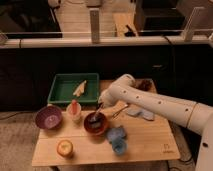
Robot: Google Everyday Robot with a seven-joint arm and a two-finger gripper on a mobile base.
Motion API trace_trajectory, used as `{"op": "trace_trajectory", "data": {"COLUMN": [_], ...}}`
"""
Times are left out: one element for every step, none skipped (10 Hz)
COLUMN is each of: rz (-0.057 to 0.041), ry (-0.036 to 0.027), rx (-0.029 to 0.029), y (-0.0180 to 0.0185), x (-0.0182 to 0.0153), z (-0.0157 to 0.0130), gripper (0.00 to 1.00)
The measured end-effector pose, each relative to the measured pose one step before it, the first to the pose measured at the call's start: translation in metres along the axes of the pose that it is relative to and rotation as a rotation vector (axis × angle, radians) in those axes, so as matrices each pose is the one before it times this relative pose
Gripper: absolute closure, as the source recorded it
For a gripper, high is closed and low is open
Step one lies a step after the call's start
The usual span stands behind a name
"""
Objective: Wipe red bowl with brush
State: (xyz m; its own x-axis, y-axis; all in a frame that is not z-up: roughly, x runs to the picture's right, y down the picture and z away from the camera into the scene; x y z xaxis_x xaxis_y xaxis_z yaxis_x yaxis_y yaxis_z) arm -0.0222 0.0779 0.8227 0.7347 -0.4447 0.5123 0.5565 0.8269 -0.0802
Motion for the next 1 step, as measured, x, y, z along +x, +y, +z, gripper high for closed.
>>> {"op": "trace_trajectory", "data": {"rz": [-0.01157], "ry": [-0.01259], "rx": [0.01779], "y": [-0.00404], "x": [-0.01048], "z": [-0.00405], "gripper": [1.0]}}
